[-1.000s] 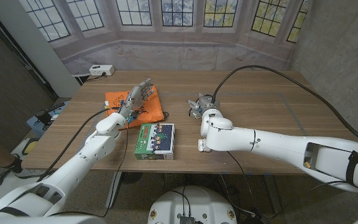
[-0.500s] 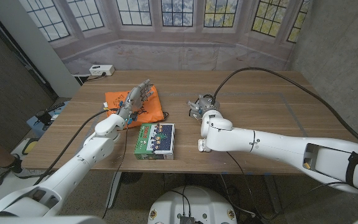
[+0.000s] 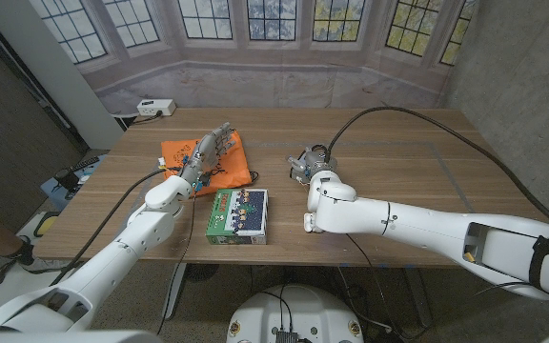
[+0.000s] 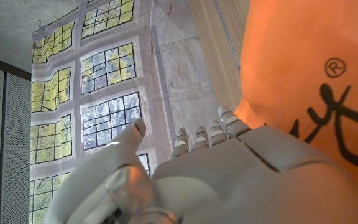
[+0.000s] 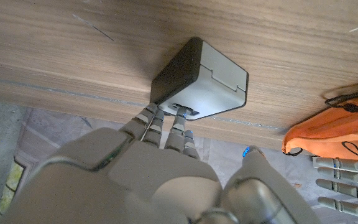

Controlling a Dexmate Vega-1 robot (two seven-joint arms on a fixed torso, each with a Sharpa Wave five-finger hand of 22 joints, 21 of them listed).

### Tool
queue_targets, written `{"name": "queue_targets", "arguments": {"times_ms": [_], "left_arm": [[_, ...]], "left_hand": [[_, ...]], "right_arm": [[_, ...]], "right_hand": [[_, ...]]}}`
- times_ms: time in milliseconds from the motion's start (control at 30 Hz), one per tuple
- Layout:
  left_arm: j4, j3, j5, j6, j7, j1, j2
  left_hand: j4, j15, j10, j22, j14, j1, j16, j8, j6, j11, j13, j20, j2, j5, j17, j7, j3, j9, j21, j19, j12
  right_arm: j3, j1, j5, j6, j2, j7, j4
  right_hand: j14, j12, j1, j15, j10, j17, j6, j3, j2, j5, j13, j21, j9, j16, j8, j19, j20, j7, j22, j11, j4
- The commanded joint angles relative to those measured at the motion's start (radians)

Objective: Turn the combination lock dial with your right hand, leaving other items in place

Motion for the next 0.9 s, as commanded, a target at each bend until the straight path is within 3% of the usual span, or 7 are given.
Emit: {"name": "queue_targets", "arguments": {"times_ms": [33, 900], "left_arm": [[-0.002, 0.0, -0.001, -0.001, 0.0, 0.003, 0.0], [0.02, -0.001, -0.004, -0.003, -0.008, -0.006, -0.003]], "left_hand": [[-0.005, 0.009, 0.004, 0.002, 0.002, 0.009, 0.002, 0.003, -0.002, 0.005, 0.004, -0.001, 0.002, 0.004, 0.004, -0.006, 0.005, 0.004, 0.0, 0.009, -0.003], [-0.006, 0.009, 0.007, 0.003, 0.006, 0.011, 0.002, 0.004, -0.001, 0.006, 0.004, 0.0, 0.002, 0.004, 0.003, -0.005, 0.005, 0.004, -0.002, 0.012, -0.002]], "right_arm": [[0.008, -0.012, -0.005, 0.005, -0.002, -0.004, 0.001], [0.044, -0.05, -0.009, 0.024, 0.01, -0.021, -0.006]], "right_hand": [[0.008, 0.004, -0.007, 0.004, 0.012, 0.002, 0.005, 0.002, 0.018, 0.009, 0.004, 0.004, -0.001, 0.003, 0.006, 0.002, 0.001, -0.006, 0.003, 0.001, 0.004], [0.015, 0.004, -0.005, 0.0, 0.016, -0.002, 0.007, 0.006, 0.017, 0.014, 0.005, 0.007, -0.002, 0.003, 0.008, 0.008, -0.004, -0.003, 0.003, 0.001, 0.005]]}}
